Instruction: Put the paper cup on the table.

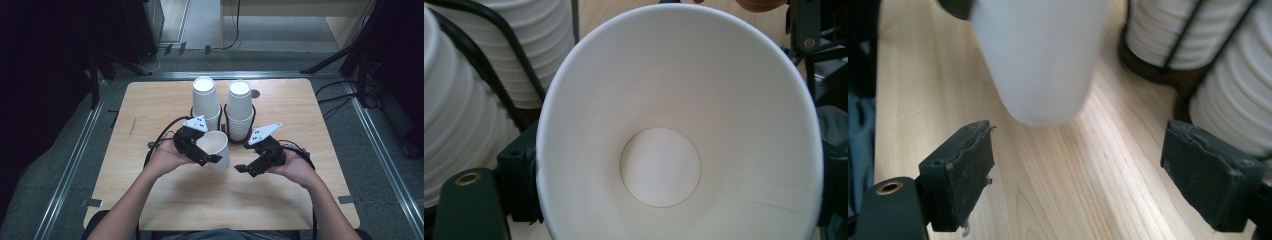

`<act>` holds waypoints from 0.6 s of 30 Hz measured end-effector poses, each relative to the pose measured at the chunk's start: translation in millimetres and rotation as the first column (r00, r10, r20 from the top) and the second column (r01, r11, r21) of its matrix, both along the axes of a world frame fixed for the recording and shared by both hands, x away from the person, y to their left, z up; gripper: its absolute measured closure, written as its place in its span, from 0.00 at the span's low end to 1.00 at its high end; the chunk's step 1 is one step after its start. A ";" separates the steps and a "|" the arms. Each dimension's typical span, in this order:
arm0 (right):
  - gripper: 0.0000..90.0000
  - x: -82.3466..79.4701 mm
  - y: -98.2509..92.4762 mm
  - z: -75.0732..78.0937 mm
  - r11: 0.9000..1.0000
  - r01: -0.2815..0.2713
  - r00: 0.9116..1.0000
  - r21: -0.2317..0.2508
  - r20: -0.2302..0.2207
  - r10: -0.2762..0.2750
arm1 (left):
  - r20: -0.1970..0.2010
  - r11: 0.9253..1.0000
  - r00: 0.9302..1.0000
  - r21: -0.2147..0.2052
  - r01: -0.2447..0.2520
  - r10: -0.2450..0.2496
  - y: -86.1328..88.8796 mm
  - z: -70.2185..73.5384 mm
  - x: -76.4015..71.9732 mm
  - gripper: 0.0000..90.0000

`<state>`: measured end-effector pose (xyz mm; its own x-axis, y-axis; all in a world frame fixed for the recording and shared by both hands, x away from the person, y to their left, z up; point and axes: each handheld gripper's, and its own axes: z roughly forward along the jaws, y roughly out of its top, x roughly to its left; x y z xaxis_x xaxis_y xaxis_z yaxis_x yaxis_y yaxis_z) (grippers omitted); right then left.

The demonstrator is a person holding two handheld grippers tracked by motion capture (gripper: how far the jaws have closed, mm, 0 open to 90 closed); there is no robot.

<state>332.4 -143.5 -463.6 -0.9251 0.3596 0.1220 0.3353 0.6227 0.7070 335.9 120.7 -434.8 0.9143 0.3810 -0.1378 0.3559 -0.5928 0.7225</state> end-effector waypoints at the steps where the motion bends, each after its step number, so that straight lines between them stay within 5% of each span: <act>1: 0.16 1.1 -2.6 0.0 1.000 0.021 1.000 0.003 -0.005 -0.021 | -0.002 1.000 1.000 -0.004 0.001 -0.001 0.8 0.5 -0.1 0.14; 8: 0.16 4.4 -17.7 -0.5 0.996 0.085 0.996 0.007 0.020 -0.086 | -0.020 1.000 1.000 0.001 -0.024 0.024 9.6 -1.1 0.7 0.14; 13: 0.18 11.2 -24.7 0.3 0.980 0.197 0.980 0.006 0.025 -0.197 | -0.028 0.999 0.999 -0.007 -0.041 0.041 16.9 -0.7 1.3 0.14; 18: 0.18 16.5 -29.8 -0.2 0.981 0.195 0.980 0.010 0.022 -0.196 | -0.034 0.998 0.997 0.002 -0.063 0.063 24.7 -0.5 0.1 0.14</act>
<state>348.8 -173.3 -463.8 -0.8396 0.5328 0.1053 0.4336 0.5409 0.7207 336.0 145.4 -435.3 0.8831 0.4378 -0.1685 0.4173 -0.5690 0.7086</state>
